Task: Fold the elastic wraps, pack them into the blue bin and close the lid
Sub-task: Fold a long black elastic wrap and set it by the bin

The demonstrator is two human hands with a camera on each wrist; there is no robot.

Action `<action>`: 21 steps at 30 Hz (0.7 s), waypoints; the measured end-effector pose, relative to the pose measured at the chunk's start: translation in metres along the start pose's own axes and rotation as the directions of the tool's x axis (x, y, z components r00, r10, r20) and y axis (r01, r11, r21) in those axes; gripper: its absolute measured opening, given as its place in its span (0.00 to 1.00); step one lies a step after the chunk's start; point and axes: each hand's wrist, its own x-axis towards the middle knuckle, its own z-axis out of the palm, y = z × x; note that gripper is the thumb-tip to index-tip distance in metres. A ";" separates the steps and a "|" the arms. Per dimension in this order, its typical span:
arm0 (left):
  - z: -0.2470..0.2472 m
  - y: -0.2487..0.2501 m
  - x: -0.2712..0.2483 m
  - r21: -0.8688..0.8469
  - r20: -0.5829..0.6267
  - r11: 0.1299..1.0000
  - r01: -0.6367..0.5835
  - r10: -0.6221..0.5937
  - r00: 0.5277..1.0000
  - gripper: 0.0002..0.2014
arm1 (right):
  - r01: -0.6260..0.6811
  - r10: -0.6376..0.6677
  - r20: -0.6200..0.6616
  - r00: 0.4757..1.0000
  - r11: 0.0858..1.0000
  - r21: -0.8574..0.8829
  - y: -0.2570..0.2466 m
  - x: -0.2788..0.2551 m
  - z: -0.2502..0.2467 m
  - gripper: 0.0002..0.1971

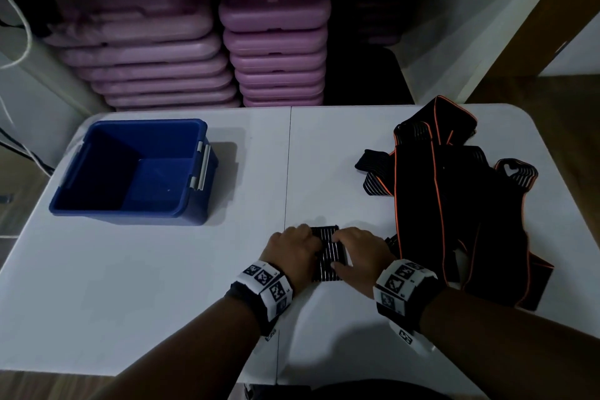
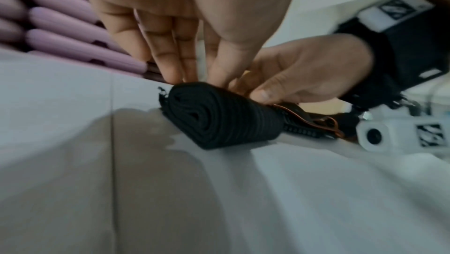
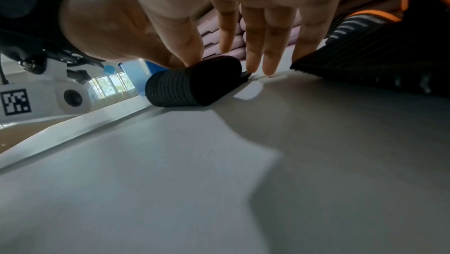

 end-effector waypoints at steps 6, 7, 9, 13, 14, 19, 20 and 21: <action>0.010 0.010 -0.017 0.101 0.062 0.995 -0.006 -0.001 0.998 0.30 | -0.045 0.038 0.060 0.997 0.992 0.117 -0.003 -0.008 0.009 0.24; 0.013 0.012 -0.017 0.102 0.040 0.995 0.005 -0.009 0.999 0.27 | -0.079 0.066 0.084 0.994 0.984 0.161 -0.005 -0.008 0.011 0.26; 0.016 0.013 -0.016 0.101 -0.012 0.995 0.022 -0.021 1.000 0.23 | -0.187 0.159 0.123 0.979 0.947 0.261 -0.004 -0.003 0.015 0.27; 0.008 0.015 -0.014 0.023 0.032 0.996 0.089 -0.089 0.995 0.28 | -0.423 0.396 0.195 0.897 0.647 0.635 -0.007 0.011 0.014 0.19; 0.007 0.015 -0.015 0.012 0.014 0.995 0.101 -0.101 0.995 0.29 | -0.462 0.446 0.232 0.864 0.521 0.718 -0.008 0.016 0.014 0.20; 0.008 0.016 -0.030 -0.069 -0.006 0.985 0.159 -0.160 0.987 0.31 | -0.521 0.464 0.344 0.817 0.337 0.784 -0.016 0.033 0.007 0.28; 0.008 0.015 -0.033 -0.081 -0.003 0.983 0.162 -0.163 0.987 0.31 | -0.533 0.438 0.373 0.818 0.332 0.778 -0.019 0.034 0.003 0.27; 0.008 0.014 -0.037 -0.096 -0.003 0.982 0.164 -0.165 0.986 0.31 | -0.543 0.411 0.400 0.819 0.331 0.772 -0.023 0.034 -0.001 0.23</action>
